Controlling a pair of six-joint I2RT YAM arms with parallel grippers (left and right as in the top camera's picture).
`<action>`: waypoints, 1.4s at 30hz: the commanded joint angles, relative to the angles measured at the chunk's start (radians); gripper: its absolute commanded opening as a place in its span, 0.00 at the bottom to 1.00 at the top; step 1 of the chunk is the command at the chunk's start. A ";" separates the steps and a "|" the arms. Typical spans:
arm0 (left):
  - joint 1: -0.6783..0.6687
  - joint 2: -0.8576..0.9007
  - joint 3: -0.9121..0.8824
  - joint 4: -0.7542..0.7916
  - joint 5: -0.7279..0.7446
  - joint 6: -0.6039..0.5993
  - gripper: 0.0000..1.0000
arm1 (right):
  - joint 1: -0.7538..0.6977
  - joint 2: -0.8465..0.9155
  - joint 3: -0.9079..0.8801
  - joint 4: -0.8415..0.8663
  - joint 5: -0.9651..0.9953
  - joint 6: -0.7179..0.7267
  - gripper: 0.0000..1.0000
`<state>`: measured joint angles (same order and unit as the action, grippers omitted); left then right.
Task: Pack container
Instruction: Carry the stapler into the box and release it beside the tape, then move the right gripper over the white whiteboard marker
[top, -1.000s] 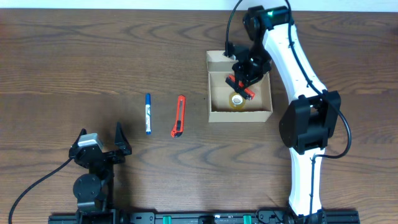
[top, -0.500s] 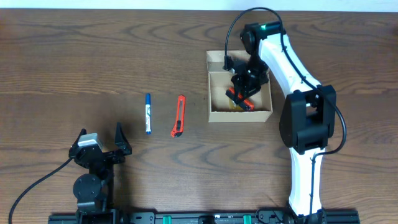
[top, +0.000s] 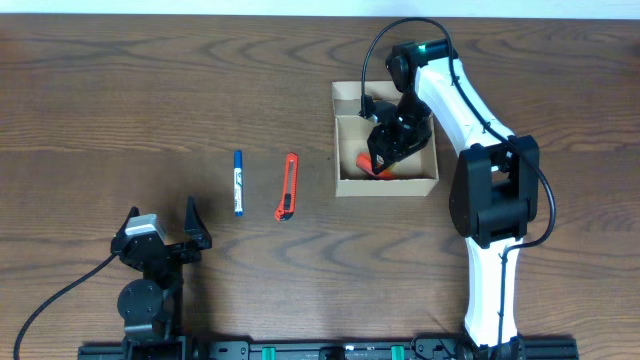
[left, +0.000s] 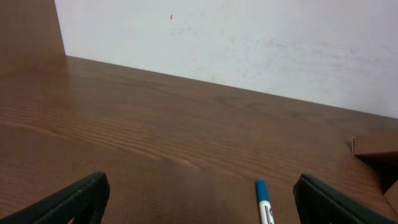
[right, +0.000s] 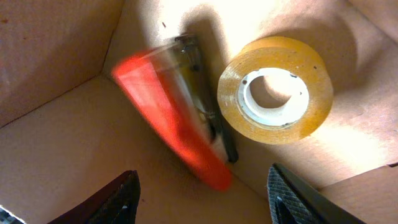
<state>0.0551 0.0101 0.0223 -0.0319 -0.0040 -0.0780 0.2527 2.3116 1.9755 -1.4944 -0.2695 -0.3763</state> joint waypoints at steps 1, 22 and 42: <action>-0.003 -0.006 -0.018 -0.043 -0.021 0.004 0.95 | 0.011 -0.038 0.025 -0.002 -0.008 0.002 0.60; -0.003 -0.006 -0.018 -0.043 -0.022 0.004 0.95 | -0.028 -0.456 0.360 -0.130 0.533 0.389 0.99; -0.003 -0.006 -0.018 -0.043 -0.022 0.004 0.95 | -0.356 -0.486 -0.282 0.206 0.288 0.337 0.99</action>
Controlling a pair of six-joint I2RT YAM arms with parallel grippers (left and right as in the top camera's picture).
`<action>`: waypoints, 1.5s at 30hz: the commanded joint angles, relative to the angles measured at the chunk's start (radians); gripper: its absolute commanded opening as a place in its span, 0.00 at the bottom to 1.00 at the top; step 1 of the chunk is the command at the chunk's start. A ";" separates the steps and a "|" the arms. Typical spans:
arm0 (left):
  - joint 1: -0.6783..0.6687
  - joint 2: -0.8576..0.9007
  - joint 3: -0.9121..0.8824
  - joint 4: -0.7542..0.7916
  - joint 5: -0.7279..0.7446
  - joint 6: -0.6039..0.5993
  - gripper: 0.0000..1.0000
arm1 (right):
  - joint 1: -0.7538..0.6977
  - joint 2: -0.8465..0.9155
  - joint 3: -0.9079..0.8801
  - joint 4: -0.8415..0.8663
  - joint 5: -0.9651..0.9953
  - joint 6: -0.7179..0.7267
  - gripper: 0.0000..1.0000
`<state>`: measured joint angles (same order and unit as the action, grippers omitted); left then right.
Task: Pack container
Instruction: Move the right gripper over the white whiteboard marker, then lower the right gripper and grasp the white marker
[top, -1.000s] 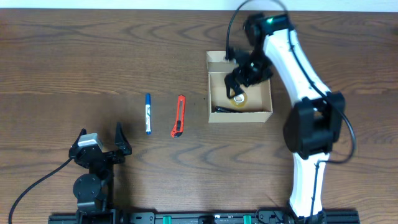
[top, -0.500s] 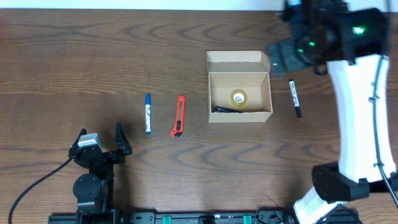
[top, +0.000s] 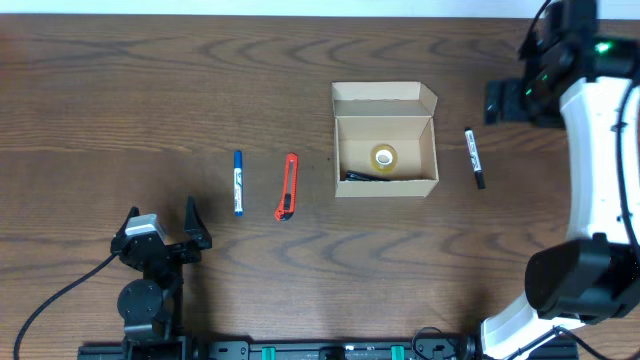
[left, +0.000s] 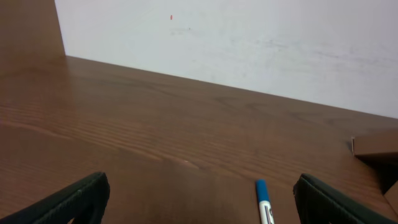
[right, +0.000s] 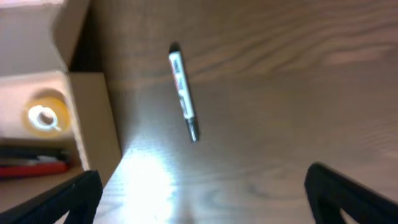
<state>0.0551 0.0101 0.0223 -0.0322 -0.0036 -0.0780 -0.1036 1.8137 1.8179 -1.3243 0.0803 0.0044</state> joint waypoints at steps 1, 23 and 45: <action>-0.003 -0.006 -0.018 -0.043 -0.022 0.004 0.95 | 0.000 0.011 -0.174 0.069 -0.071 -0.047 0.99; -0.003 -0.006 -0.018 -0.043 -0.022 0.004 0.95 | -0.138 0.035 -0.436 0.376 -0.269 -0.243 0.99; -0.003 -0.006 -0.018 -0.043 -0.022 0.004 0.95 | -0.112 0.235 -0.360 0.416 -0.237 -0.274 0.99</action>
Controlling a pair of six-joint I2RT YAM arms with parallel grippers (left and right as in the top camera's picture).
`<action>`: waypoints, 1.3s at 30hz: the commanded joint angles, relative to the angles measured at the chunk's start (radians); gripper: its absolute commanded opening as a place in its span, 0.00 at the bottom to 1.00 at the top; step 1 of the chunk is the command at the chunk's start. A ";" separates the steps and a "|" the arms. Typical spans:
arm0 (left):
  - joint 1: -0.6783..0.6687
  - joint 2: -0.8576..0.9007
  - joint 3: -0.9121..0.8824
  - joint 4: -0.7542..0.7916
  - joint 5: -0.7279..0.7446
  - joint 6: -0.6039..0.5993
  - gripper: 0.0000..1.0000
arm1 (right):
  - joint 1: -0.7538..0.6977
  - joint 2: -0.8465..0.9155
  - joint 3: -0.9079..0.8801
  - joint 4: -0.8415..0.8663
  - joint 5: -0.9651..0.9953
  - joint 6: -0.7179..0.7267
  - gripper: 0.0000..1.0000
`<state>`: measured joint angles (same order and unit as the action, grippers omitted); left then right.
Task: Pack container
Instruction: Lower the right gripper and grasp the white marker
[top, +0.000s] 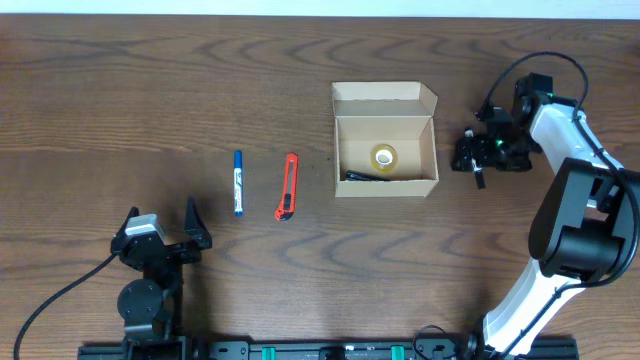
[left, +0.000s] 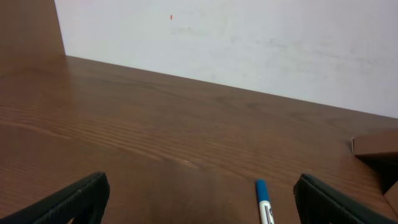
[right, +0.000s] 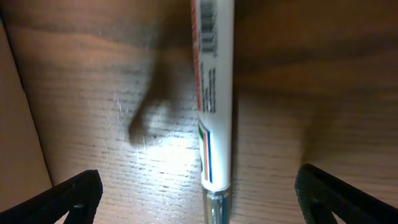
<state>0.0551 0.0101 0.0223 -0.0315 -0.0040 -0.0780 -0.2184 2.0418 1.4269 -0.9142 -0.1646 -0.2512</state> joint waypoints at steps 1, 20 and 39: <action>-0.003 -0.006 -0.018 -0.043 -0.022 0.004 0.95 | 0.003 0.006 0.031 0.008 0.009 -0.018 0.99; -0.003 -0.006 -0.018 -0.043 -0.022 0.004 0.95 | 0.002 0.006 0.031 0.043 0.038 0.000 0.94; -0.003 -0.006 -0.018 -0.043 -0.022 0.004 0.96 | 0.002 0.066 0.029 0.032 0.037 0.011 0.92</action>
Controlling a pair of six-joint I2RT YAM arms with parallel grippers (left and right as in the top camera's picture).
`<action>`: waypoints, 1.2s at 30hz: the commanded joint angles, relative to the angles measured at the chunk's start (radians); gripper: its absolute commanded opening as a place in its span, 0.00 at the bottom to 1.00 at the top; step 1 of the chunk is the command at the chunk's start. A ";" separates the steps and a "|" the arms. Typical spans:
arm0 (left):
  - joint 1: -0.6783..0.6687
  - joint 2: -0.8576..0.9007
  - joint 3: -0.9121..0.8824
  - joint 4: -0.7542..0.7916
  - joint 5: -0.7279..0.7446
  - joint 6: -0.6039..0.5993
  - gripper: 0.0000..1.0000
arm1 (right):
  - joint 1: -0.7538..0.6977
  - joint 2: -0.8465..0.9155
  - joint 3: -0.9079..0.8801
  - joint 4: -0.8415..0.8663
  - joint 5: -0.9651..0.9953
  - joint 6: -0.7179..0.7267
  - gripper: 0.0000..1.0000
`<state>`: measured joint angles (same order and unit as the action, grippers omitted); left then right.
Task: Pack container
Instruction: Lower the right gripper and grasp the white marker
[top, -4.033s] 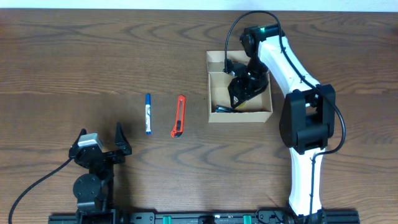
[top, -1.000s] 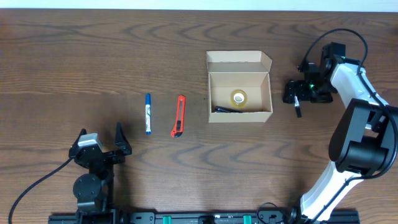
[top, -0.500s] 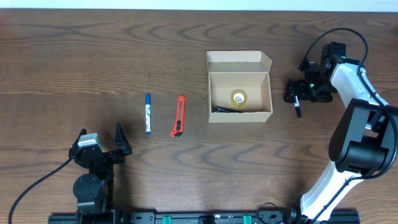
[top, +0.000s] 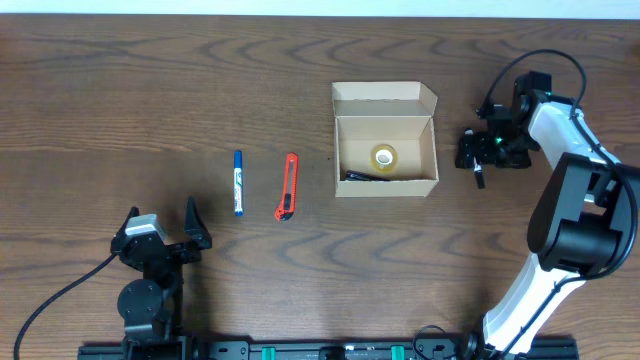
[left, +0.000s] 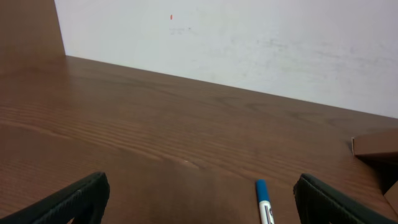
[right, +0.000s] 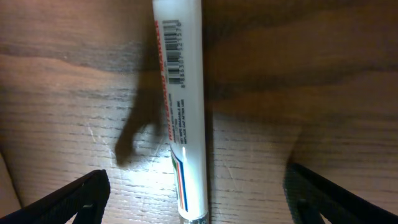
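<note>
An open cardboard box (top: 436, 150) holds a tape roll (top: 383, 156) and a red-and-black cutter (top: 368, 176). Right of the box, my right gripper (top: 478, 152) sits low over a white marker (right: 183, 106). It is open, with one of its fingers (right: 78, 199) on each side of the marker and clear of it. A blue marker (top: 238, 182) and an orange cutter (top: 287, 186) lie left of the box. My left gripper (left: 202, 208) stands open near the front edge, with the blue marker (left: 264, 202) ahead of it.
A wall of the box (left: 375, 146) shows at the right of the left wrist view. A white wall (left: 236, 43) rises behind the table's far edge. The right arm (top: 575, 130) reaches in from the front right.
The right wrist has shifted slightly along the white marker, so its barcode now shows. Its jaws remain open astride it. Nothing else has moved.
My right gripper was open inside the box, over the red cutter beside the tape roll. Then it was high at the far right, with the white marker lying right of the box. Then it was low and open astride that marker, where it still is. The left arm stayed still.
</note>
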<state>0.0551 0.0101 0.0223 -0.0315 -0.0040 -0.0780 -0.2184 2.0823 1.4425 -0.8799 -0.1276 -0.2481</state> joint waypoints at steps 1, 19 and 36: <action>-0.003 -0.006 -0.018 -0.043 -0.022 0.004 0.96 | 0.002 0.030 0.013 -0.001 0.001 0.008 0.91; -0.003 -0.006 -0.018 -0.043 -0.022 0.004 0.95 | 0.002 0.031 0.013 -0.002 0.000 0.008 0.73; -0.003 -0.006 -0.018 -0.043 -0.022 0.004 0.95 | 0.002 0.031 0.013 -0.012 0.019 0.035 0.38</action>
<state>0.0551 0.0101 0.0223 -0.0315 -0.0040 -0.0780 -0.2184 2.0880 1.4456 -0.8902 -0.1143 -0.2226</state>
